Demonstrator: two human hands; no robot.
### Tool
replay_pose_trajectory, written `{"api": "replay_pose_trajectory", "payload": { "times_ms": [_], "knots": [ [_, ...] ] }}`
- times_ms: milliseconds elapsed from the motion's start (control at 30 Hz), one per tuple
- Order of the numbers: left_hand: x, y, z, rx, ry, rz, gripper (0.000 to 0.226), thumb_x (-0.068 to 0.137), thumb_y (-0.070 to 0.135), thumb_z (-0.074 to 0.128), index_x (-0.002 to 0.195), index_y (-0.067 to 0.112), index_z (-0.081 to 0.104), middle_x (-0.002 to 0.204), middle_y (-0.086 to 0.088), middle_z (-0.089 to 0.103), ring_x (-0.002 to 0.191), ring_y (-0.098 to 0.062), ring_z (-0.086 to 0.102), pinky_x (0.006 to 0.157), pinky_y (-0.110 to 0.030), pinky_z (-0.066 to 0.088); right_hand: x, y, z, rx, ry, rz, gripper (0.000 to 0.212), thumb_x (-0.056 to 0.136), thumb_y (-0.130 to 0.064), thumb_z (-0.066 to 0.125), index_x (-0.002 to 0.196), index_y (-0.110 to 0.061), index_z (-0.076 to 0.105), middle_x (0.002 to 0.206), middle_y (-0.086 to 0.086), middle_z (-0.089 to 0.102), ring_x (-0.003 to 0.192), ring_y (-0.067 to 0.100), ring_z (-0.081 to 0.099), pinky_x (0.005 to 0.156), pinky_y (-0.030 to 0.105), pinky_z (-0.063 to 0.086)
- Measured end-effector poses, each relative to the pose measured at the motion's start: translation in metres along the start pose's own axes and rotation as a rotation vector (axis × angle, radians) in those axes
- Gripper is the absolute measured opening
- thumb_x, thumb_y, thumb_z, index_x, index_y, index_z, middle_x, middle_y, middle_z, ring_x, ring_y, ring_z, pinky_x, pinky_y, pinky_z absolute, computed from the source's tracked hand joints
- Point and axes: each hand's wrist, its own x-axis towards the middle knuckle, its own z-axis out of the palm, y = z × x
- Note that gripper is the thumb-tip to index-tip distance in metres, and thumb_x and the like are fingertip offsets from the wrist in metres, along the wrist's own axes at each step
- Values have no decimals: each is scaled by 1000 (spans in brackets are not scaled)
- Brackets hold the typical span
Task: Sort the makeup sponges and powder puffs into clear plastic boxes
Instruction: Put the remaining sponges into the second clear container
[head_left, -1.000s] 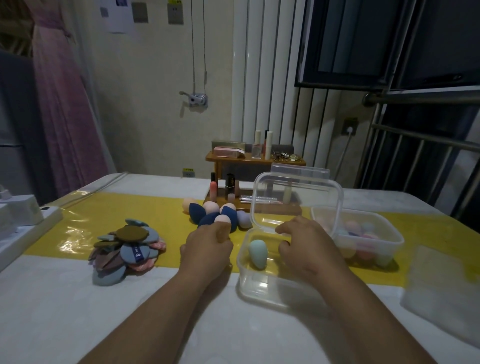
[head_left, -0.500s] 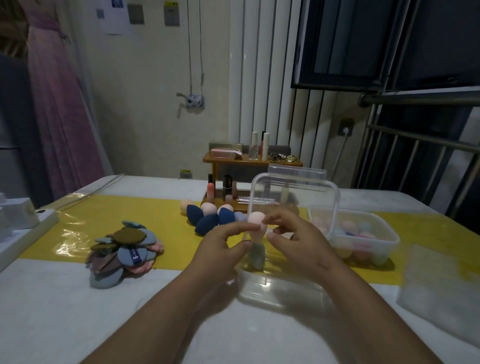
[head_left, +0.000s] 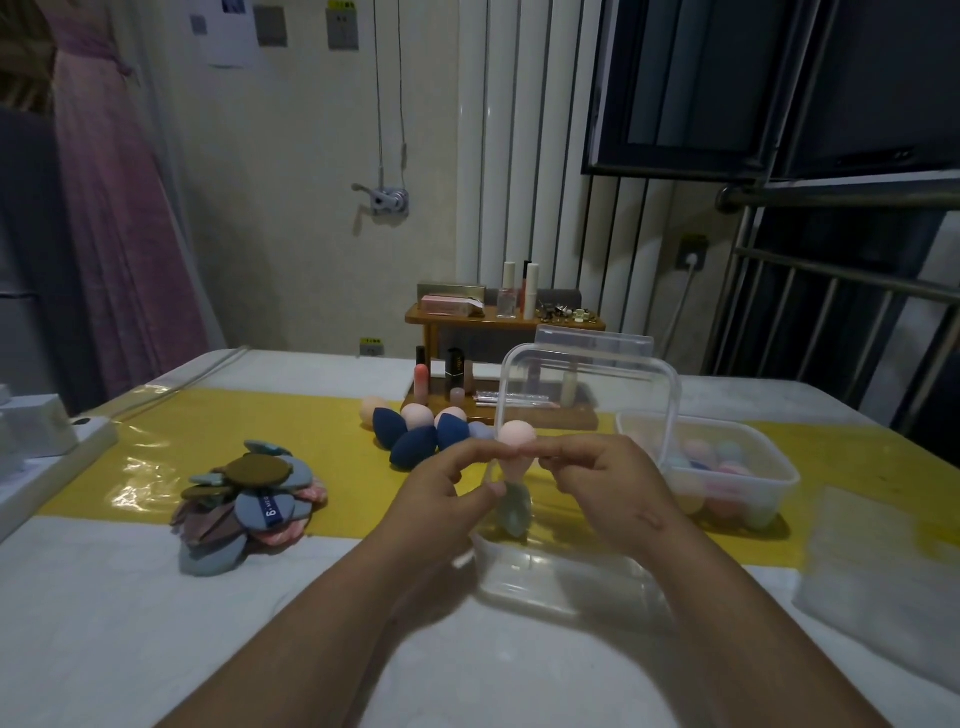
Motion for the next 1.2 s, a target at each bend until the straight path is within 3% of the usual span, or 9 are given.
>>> {"api": "replay_pose_trajectory", "payload": {
  "times_ms": [100,200,300,400,533,633,867,1200],
  "knots": [
    [1,-4,0,14,-7,-14,33,93,15,64,108,45,66,111,36,60,110,11,50,94,-18,41,0,1,0,-33,12,-9,55,90,-3,55,91,-55,73,94,-27,72,95,-4,64,81,19,48],
    [3,-5,0,17,-22,-7,33,92,15,65,108,44,62,111,39,57,111,14,48,87,-10,40,0,2,0,-39,55,-7,39,90,-6,59,102,-39,77,98,-21,74,95,-1,64,81,21,49],
    [3,-7,1,33,46,-12,34,88,14,69,104,42,59,108,41,54,104,19,47,76,-6,43,1,2,-3,-48,179,21,38,84,-7,62,80,-41,77,88,-18,74,88,3,64,71,19,44],
    [3,-11,4,48,100,-73,26,88,18,68,99,41,61,106,25,55,102,2,54,75,-15,44,1,0,-6,-90,258,75,33,78,-10,64,63,-38,74,75,-13,71,80,7,62,65,24,43],
    [3,-10,5,4,36,-152,14,93,22,62,97,34,67,103,2,64,88,-14,62,74,-29,52,0,-5,-5,-256,145,191,24,75,-16,67,56,-30,72,67,-8,68,71,9,62,58,24,43],
    [3,-10,4,-18,14,-174,13,94,21,61,99,31,67,105,0,67,93,-18,66,81,-36,55,0,-6,-6,-384,52,275,25,80,-18,66,59,-29,70,68,-7,67,68,10,60,52,22,38],
    [5,-13,3,-21,0,-181,12,95,23,62,101,31,67,105,2,67,92,-16,66,74,-27,55,-1,-14,-4,-473,-10,358,18,84,-16,64,72,-25,76,83,1,71,82,20,63,72,27,52],
    [5,-13,3,-28,0,-192,15,93,21,62,100,34,66,105,2,66,93,-15,65,72,-25,54,-4,-19,-2,-528,-106,362,21,87,-13,58,80,-26,75,94,2,70,87,22,63,78,30,54]
  ]
}}
